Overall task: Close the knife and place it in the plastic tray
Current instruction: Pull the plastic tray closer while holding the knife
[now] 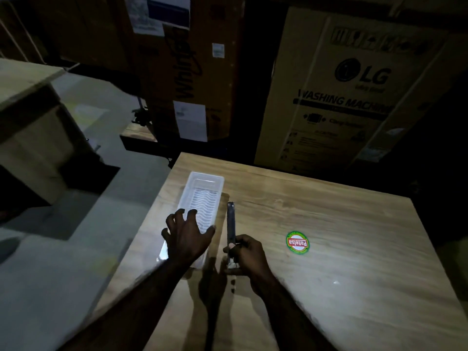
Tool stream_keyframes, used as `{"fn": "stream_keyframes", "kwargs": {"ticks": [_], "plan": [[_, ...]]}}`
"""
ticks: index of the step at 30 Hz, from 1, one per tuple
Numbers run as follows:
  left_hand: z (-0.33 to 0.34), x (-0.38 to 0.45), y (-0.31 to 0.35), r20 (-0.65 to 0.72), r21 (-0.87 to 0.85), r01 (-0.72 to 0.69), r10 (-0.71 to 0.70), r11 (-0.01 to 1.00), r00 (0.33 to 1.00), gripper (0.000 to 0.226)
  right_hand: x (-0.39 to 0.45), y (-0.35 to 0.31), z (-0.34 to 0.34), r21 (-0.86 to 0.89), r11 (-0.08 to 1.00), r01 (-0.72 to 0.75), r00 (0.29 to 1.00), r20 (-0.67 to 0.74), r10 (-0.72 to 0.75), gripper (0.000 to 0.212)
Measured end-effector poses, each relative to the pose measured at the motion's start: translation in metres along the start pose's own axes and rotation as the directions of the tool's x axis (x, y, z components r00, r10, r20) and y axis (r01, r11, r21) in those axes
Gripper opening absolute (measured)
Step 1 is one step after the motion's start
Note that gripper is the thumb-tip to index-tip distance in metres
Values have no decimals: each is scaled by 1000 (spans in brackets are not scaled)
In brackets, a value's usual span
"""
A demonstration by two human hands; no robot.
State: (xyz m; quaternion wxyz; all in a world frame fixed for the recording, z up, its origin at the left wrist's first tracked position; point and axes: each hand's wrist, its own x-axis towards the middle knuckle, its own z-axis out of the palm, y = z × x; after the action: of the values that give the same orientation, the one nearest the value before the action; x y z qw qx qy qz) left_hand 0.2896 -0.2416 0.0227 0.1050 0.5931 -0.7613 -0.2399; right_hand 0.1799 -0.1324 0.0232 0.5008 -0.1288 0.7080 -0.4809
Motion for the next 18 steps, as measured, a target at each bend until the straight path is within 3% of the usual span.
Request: {"fn": "stream_keyframes", "kwargs": {"ticks": [3, 7, 11, 18], "plan": [[5, 9, -7, 84, 63, 70, -75, 996, 994, 94, 10, 2, 14, 50, 997, -53, 998, -26, 54, 11], [13, 14, -8, 137, 110, 107, -122, 988, 983, 111, 16, 7, 27, 103, 988, -115, 992, -43, 120, 14], [17, 14, -10, 120, 163, 103, -124, 981, 985, 107, 17, 11, 33, 148, 973, -175, 984, -3, 178, 11], [16, 15, -10, 150, 95, 115, -129, 989, 980, 98, 20, 15, 44, 198, 961, -191, 981, 5, 194, 13]]}}
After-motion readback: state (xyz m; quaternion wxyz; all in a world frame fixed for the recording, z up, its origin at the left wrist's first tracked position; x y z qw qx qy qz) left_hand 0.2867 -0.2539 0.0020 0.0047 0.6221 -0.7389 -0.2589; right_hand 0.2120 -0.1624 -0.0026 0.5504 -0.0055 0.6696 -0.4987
